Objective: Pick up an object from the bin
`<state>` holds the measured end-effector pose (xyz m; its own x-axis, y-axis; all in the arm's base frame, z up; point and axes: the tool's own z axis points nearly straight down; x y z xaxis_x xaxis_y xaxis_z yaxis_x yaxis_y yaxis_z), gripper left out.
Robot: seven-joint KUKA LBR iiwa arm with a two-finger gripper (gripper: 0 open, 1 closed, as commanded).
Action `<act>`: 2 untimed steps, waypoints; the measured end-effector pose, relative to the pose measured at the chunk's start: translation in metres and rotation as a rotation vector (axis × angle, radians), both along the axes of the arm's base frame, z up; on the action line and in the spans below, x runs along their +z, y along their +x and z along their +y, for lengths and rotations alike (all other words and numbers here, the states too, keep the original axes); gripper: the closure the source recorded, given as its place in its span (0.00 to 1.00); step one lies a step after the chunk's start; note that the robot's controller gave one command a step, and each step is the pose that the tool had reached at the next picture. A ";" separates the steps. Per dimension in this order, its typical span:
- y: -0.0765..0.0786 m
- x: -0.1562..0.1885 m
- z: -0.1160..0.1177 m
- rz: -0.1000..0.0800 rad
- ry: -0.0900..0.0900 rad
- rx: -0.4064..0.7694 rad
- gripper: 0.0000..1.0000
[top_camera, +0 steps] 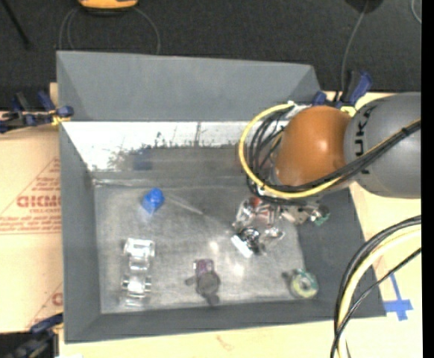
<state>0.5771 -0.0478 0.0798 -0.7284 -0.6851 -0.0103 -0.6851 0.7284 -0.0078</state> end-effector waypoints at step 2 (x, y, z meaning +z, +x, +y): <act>-0.042 0.173 -0.068 0.008 -0.007 0.240 1.00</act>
Offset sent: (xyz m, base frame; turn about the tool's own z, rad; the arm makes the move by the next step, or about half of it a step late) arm -0.0131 -0.0049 0.1129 -0.0365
